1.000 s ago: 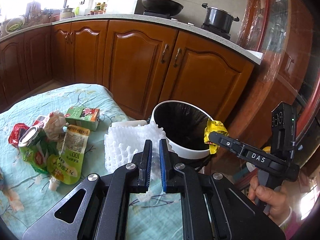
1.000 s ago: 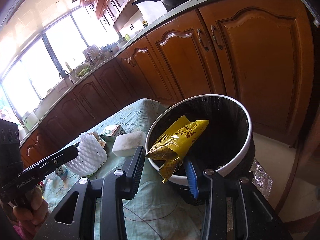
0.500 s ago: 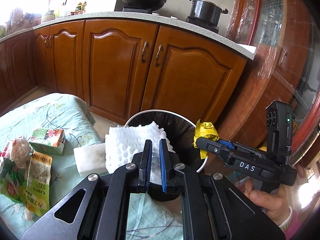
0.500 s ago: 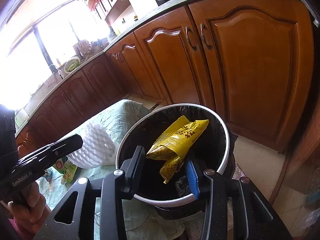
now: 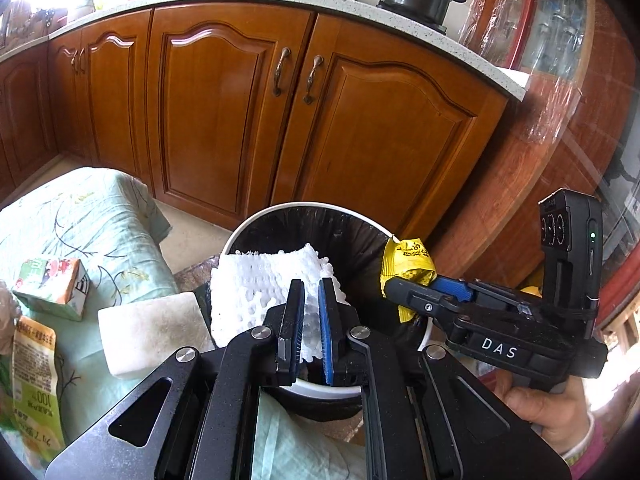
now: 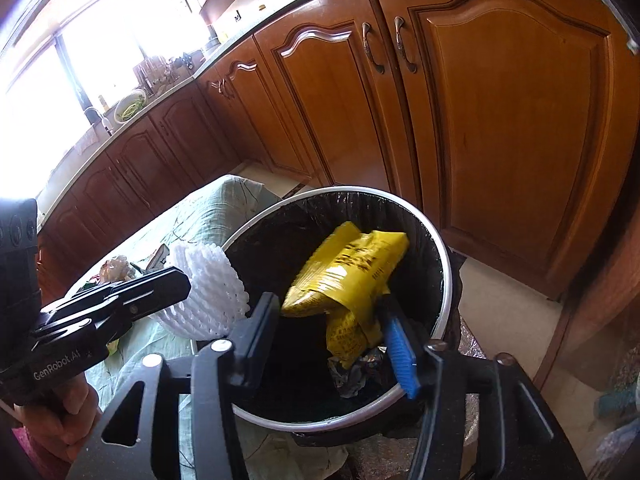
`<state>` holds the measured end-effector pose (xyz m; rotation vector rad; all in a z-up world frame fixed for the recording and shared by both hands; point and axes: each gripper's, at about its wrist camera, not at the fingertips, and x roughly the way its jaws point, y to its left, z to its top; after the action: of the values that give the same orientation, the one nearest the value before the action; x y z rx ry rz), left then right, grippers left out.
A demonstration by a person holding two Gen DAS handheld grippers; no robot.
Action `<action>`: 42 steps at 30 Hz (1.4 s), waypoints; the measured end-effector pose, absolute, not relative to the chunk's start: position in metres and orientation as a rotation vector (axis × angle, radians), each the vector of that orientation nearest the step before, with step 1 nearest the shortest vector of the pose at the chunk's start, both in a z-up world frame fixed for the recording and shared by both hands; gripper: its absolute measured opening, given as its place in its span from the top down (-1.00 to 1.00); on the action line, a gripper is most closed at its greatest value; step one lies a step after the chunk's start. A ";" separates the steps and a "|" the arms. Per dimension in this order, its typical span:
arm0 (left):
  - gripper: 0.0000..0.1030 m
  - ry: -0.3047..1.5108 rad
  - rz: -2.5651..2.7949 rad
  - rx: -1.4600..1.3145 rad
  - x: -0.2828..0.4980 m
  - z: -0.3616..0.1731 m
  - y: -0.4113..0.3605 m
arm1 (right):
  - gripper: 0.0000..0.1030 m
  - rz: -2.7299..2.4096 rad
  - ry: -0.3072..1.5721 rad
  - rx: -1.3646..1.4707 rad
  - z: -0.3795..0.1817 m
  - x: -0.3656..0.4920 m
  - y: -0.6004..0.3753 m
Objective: Collect trash
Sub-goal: 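Carry the yellow bag and foam net over the bin and open both tools, then move both open tools back toward the table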
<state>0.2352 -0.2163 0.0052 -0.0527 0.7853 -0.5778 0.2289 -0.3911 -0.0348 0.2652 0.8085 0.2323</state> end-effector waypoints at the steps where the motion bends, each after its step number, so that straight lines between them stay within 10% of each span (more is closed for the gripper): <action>1: 0.85 0.794 -0.584 -0.052 0.238 0.003 -0.218 | -0.29 0.231 0.810 0.266 -0.035 0.229 -0.392; 7: 0.09 0.816 -0.578 -0.061 0.242 -0.004 -0.219 | -0.39 0.216 0.804 0.276 -0.038 0.222 -0.394; 13: -0.10 0.801 -0.573 -0.091 0.234 -0.001 -0.204 | -0.44 0.204 0.772 0.303 -0.036 0.204 -0.395; 42: -0.17 0.763 -0.554 -0.136 0.184 0.010 -0.171 | -0.55 0.228 0.699 0.405 -0.033 0.141 -0.381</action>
<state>0.1839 -0.1713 0.0102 -0.1360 0.7629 -0.5536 0.1405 -0.3809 -0.0326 0.4053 0.6992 0.2283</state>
